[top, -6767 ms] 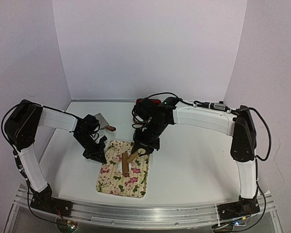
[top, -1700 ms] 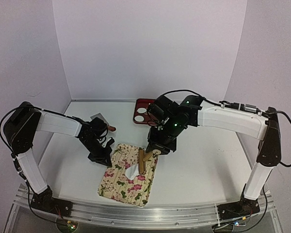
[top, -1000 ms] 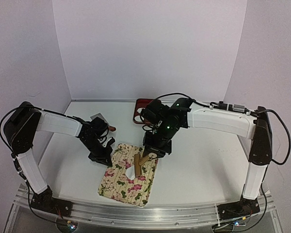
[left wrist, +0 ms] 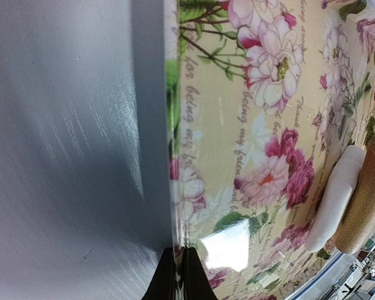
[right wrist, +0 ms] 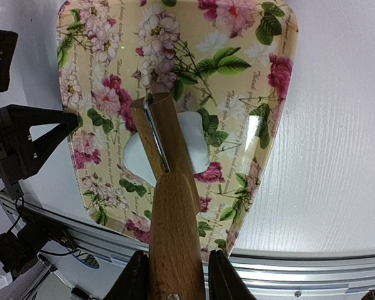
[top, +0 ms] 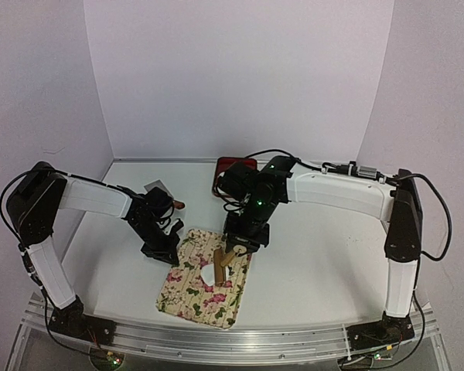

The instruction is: Roll out the dumpling wrappers from the dough

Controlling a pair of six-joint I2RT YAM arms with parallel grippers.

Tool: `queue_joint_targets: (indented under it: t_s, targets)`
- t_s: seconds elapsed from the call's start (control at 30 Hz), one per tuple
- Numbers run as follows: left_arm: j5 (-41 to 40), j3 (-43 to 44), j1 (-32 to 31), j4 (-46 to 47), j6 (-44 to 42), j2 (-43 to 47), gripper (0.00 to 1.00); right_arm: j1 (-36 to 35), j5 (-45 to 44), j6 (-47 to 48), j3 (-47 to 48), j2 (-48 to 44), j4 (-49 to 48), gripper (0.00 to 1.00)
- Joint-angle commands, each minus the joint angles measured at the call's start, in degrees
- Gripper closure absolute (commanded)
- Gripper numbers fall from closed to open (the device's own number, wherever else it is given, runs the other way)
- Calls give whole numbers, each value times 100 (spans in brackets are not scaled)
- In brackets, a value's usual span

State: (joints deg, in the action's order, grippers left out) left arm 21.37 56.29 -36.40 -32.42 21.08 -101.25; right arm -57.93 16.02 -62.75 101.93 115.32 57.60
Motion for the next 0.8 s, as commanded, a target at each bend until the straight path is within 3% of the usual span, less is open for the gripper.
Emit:
queue_joint_targets:
  t_s: [0.0, 0.33, 0.77]
  targets:
    - [-264, 154, -69, -223, -297, 74, 100, -33, -720, -179, -685, 587, 1120, 100]
    - [-248, 162, -69, -230, -306, 33, 100, -66, -930, -3, -732, 1120, 1524, 100]
    - [-301, 217, -69, -277, -327, -8, 100, -69, -563, 155, -1308, 1450, 962, 100]
